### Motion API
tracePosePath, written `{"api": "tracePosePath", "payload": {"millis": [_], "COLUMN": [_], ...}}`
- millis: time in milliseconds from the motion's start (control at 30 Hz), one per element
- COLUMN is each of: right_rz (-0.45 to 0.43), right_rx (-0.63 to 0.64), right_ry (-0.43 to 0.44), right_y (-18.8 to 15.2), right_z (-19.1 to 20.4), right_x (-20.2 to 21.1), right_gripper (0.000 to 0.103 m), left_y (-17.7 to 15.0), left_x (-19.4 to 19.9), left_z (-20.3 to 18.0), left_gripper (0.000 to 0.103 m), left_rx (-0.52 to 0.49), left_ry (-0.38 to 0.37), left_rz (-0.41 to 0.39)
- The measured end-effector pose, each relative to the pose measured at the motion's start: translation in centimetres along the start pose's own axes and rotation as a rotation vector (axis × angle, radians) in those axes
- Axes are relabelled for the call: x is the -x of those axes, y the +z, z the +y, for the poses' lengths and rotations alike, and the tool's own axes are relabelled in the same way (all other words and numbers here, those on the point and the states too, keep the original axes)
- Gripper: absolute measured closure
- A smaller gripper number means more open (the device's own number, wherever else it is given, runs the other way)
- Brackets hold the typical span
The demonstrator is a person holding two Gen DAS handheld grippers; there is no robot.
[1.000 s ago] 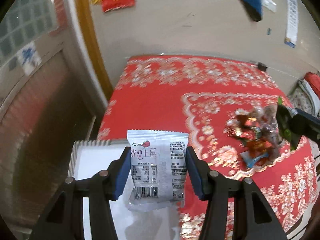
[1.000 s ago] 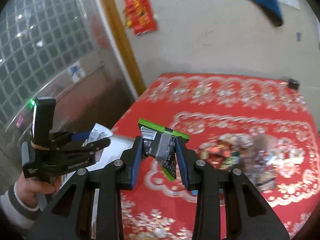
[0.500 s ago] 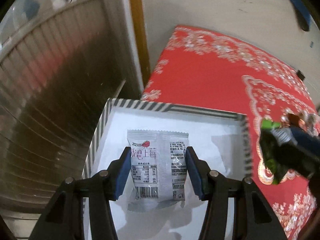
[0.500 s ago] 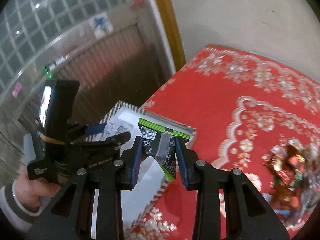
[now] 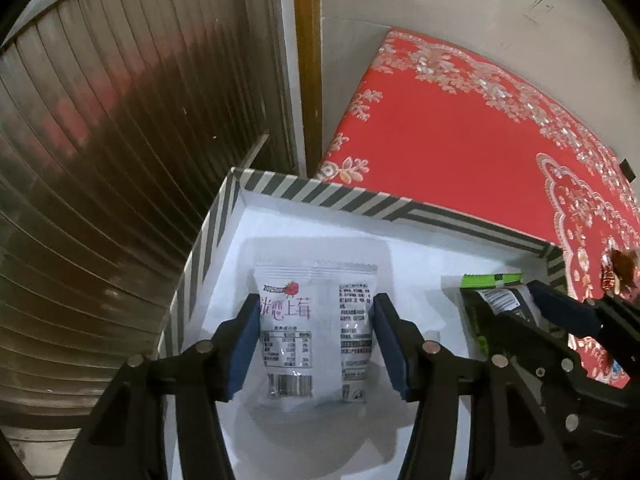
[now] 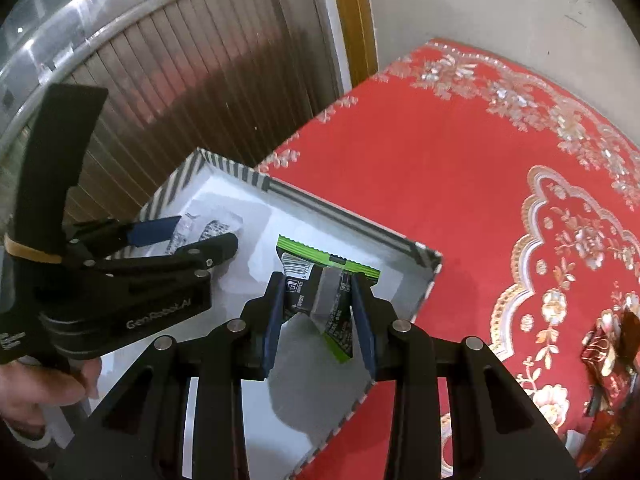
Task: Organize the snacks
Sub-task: 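Carry both packets into the white striped box and open both tools, then return both tools to the snack pile on the table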
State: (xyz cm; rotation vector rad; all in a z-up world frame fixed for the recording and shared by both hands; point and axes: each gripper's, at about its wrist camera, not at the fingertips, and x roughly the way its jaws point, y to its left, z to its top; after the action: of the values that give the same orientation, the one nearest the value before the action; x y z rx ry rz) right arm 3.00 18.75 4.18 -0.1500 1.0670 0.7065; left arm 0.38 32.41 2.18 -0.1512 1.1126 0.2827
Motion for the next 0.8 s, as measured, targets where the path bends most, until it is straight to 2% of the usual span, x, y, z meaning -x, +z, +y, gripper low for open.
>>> {"api": "tracePosePath", "payload": {"millis": [100, 133, 167, 300, 467, 667, 800], "right_rz": [0.006, 0.012, 0.014, -0.013, -0.058, -0.099, -0.120], "right_rx": [-0.015, -0.019, -0.020, -0.031, -0.025, -0.083, -0.107], "right_ry": [0.011, 0.019, 0.026, 0.041, 0.050, 0.043, 0.017], "right_y": [0.1, 0.2, 0.2, -0.1, -0.7, -2.5, -4.2], "right_z": [-0.1, -0.2, -0.3, -0.5, -1.0, -3.8, -5.9], "right_x": [-0.3, -0.3, -0.3, 0.9, 4.2, 8.1, 10.5], "right_gripper": [0.062, 0.055, 0.053, 0.052, 0.052, 0.052, 0.052], "left_y": [0.0, -0.1, -0.1, 0.0, -0.3, -1.2, -1.0], "left_x": [-0.5, -0.6, -0.5, -0.2, 2.8, 6.4, 7.4], "left_z": [0.2, 0.3, 0.4, 0.5, 0.2, -2.6, -5.2], "left_gripper": [0.016, 0.015, 0.014, 0.011, 0.011, 0.008, 0.008], "left_rx": [0.013, 0.017, 0.020, 0.025, 0.041, -0.011, -0.035], "left_ry": [0.004, 0.006, 0.012, 0.048, 0.035, 0.024, -0.011], "left_rz": [0.024, 0.025, 0.025, 0.038, -0.016, -0.082, -0.086]}}
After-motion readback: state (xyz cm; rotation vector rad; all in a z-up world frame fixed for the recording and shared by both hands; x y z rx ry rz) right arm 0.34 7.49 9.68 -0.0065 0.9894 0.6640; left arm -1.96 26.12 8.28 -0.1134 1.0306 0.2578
